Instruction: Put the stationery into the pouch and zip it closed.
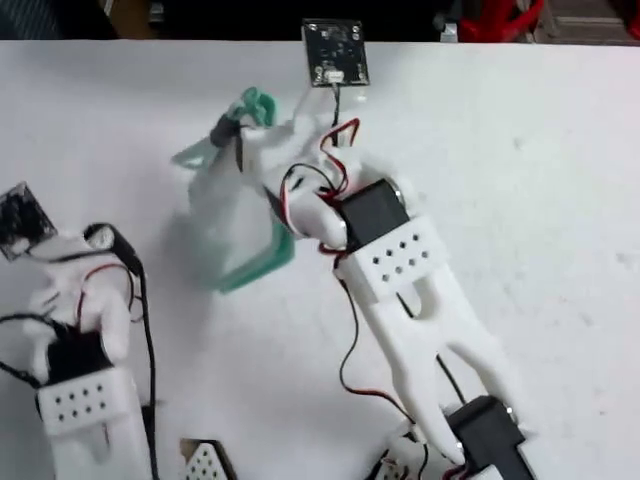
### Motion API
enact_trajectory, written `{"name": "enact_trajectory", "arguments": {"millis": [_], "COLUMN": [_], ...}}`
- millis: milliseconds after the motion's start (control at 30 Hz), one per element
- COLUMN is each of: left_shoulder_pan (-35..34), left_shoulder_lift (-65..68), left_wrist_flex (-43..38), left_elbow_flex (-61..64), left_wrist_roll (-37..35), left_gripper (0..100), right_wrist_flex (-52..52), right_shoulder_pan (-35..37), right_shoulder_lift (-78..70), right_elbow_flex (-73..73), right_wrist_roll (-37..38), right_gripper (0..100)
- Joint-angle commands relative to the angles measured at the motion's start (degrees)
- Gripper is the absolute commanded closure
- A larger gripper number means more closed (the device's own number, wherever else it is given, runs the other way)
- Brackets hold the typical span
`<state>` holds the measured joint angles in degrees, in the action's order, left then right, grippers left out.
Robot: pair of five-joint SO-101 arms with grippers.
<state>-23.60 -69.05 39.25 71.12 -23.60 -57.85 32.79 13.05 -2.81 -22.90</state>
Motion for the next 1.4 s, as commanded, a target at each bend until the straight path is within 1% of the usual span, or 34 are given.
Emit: {"name": "enact_trajectory", "arguments": {"millis": [0, 33, 100, 200, 300, 400, 467, 533, 633, 667, 700, 800, 967, 1067, 1133, 1200, 1267, 1300, 1367], "left_shoulder_pan": [0.0, 0.6, 2.7, 7.7, 10.7, 10.9, 10.9, 11.0, 11.1, 11.1, 11.1, 11.1, 11.1, 11.1, 11.1, 10.9, 11.0, 11.2, 11.2], "left_shoulder_lift": [-7.1, -8.6, -10.6, -10.9, -10.3, -9.8, -9.4, -9.0, -8.4, -8.3, -8.3, -8.3, -8.3, -8.3, -8.3, -8.3, -8.3, -8.3, -8.3], "left_wrist_flex": [-4.0, -4.0, -4.0, -4.0, -4.0, -4.0, -4.0, -4.0, -4.0, -4.0, -4.0, -4.0, -4.0, -4.0, -4.0, -3.4, -0.4, 1.4, 5.2], "left_elbow_flex": [3.1, 3.9, 4.7, 5.2, 5.2, 5.2, 5.2, 5.2, 5.2, 5.2, 5.2, 5.2, 5.3, 6.0, 6.1, 3.8, 0.4, -1.8, -6.4], "left_wrist_roll": [-0.4, -0.3, 2.8, 6.9, 7.8, 7.9, 8.6, 10.3, 10.5, 10.6, 10.7, 11.2, 11.2, 11.2, 11.3, 15.6, 20.7, 22.5, 25.1], "left_gripper": [97, 97, 97, 97, 97, 97, 97, 97, 97, 97, 97, 97, 97, 90, 88, 90, 95, 97, 97], "right_wrist_flex": [0.1, 0.1, 0.7, 3.5, 7.0, 10.6, 12.8, 13.1, 13.1, 13.1, 13.1, 11.4, 4.1, -1.9, -6.2, -9.4, -11.3, -12.0, -13.7], "right_shoulder_pan": [-7.1, -10.0, -15.4, -20.9, -23.2, -24.0, -25.1, -26.4, -28.4, -28.4, -28.5, -28.6, -28.6, -28.9, -29.3, -29.7, -30.2, -30.3, -30.2], "right_shoulder_lift": [-0.3, -0.9, -1.8, -1.9, -1.7, -2.0, -2.0, -2.0, -2.0, -2.0, -2.0, -1.4, 0.8, 3.8, 6.4, 9.3, 12.4, 13.8, 16.7], "right_elbow_flex": [-0.4, 1.5, 5.7, 12.3, 17.5, 22.0, 24.4, 25.8, 27.3, 27.5, 27.5, 27.2, 24.2, 21.6, 20.4, 19.9, 19.8, 19.8, 19.8], "right_wrist_roll": [-1.5, -1.5, -0.2, 7.2, 14.9, 23.8, 28.1, 29.5, 29.8, 30.3, 31.6, 34.0, 34.3, 35.3, 38.6, 42.0, 44.6, 45.3, 45.5], "right_gripper": [98.1, 98.1, 98.1, 98.1, 98.1, 98.1, 97.7, 91.6, 72.7, 67.6, 65.1, 66.3, 66.5, 67.0, 73.1, 85.3, 99.0, 98.3, 93.7]}}
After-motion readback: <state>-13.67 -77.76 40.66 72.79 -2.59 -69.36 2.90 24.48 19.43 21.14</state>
